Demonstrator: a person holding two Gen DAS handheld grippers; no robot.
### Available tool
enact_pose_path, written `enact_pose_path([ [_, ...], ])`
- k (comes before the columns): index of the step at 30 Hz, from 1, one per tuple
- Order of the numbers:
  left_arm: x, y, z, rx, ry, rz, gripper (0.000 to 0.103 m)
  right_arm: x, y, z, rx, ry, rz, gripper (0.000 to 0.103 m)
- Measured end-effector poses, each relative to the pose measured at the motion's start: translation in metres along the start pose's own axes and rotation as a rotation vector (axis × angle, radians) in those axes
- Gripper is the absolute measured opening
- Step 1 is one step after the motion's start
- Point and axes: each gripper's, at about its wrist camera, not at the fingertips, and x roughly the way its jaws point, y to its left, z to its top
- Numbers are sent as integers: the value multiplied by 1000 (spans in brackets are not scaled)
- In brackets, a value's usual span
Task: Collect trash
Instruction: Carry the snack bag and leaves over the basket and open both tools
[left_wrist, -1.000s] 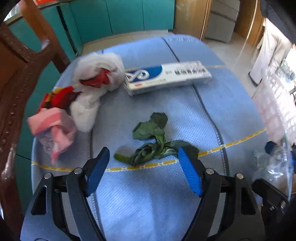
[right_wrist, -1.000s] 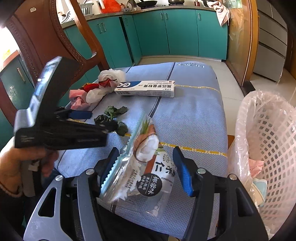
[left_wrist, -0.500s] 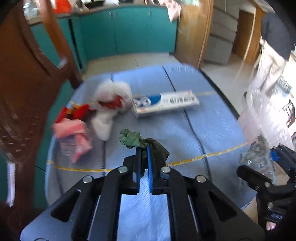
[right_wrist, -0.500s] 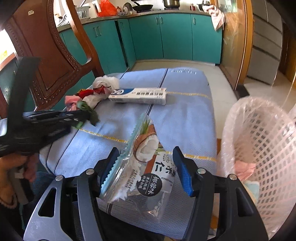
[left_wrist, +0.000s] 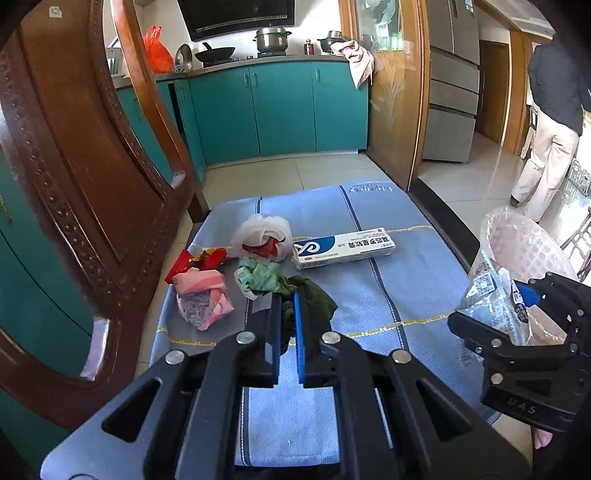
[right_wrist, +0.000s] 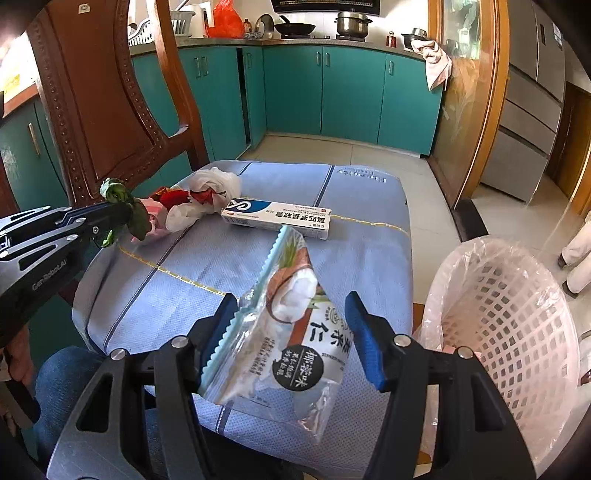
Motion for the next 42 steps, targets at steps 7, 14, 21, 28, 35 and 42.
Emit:
enact_pose_path([
  [7, -5, -2, -4, 3, -6, 0, 8, -2, 3, 1, -3, -2, 0, 60],
  [14, -12, 0, -2, -1, -25, 0, 8, -5, 7, 2, -11, -6, -3, 60],
  [21, -19, 0, 1, 0, -48, 8, 8, -14, -1, 8, 9, -38, -13, 60],
  [28, -19, -2, 1, 3, -46, 10, 8, -10, 1, 5, 6, -29, -3, 60],
  [35, -17, 4, -1, -9, -35, 26, 8, -3, 3, 4, 4, -17, 9, 60],
  [42, -15, 2, -2, -8, -24, 33, 8, 0, -2, 4, 15, -21, 12, 60],
])
